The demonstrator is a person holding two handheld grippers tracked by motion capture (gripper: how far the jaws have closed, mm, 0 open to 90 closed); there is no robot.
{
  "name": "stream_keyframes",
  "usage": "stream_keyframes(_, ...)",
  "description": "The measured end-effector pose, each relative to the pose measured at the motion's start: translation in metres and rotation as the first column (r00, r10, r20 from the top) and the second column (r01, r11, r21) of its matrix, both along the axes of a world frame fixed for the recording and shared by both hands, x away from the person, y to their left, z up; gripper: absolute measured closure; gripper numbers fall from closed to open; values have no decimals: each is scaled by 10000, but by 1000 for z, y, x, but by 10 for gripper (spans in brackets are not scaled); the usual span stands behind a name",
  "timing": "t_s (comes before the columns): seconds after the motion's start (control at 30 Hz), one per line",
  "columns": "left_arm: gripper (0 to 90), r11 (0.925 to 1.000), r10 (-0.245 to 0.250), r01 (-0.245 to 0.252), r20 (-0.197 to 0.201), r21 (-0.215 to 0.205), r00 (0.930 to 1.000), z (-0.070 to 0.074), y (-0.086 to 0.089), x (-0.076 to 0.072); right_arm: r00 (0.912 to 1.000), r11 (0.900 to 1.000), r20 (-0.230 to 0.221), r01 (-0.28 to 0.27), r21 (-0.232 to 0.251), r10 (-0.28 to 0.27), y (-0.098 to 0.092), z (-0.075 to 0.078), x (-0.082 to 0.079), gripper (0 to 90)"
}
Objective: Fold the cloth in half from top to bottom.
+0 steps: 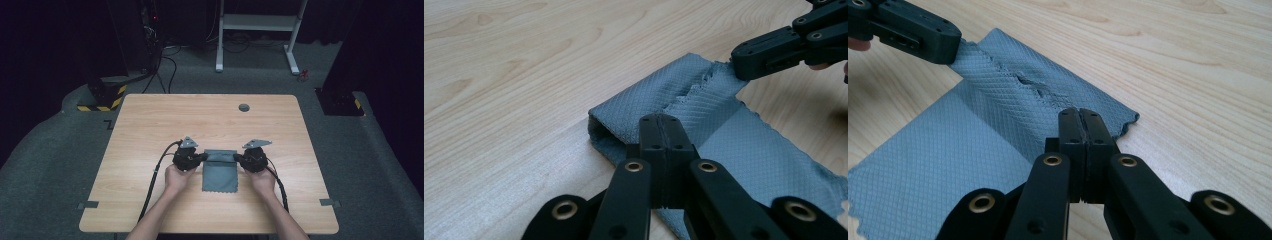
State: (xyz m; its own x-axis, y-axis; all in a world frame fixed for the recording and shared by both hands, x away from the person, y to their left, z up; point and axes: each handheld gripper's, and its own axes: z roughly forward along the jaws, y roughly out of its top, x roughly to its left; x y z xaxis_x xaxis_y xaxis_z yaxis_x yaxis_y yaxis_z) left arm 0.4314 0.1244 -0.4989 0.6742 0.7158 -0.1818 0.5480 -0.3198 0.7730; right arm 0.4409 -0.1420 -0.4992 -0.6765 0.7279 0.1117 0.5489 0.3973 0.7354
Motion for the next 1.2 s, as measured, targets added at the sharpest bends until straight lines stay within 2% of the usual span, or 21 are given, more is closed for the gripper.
stream_keyframes(0.1, 900, 9998, -91, 91, -8, 158, 10000, -1, 0, -4, 10000, 9997, -95, 33, 231, -30, -2, -1, -4, 895)
stream_keyframes(0.27, 900, 9998, -136, 136, 35, 139, 9999, -2, 1, -11, 9998, 9997, -82, -178, 171, 179, -2, -5, -12, 895)
stream_keyframes(0.47, 900, 10000, -81, 81, -123, -13, 9999, -6, 3, -15, 9996, 9992, -55, -281, 273, 283, -2, -7, -18, 896)
stream_keyframes(0.5, 900, 9999, -128, 128, -86, 56, 9999, -6, 3, -16, 9996, 9993, -35, -279, 260, 280, -2, -7, -19, 896)
stream_keyframes(0.63, 900, 9999, -112, 112, -22, -91, 9999, -6, 4, -19, 9994, 9990, -14, -333, 307, 334, -3, -8, -21, 896)
stream_keyframes(0.8, 900, 9997, -3, -1, -188, -229, 9998, -11, 5, -21, 9994, 9986, -11, -353, 386, 354, -3, -9, -23, 896)
stream_keyframes(1.0, 900, 9994, 5, -7, -47, -341, 10000, -10, 7, -25, 9992, 9984, 22, -402, 399, 401, -3, -10, -25, 895)
stream_keyframes(1.2, 900, 9991, 14, -19, -110, -419, 9999, -10, 6, -27, 9991, 9981, 81, -421, 443, 418, -4, -9, -28, 895)
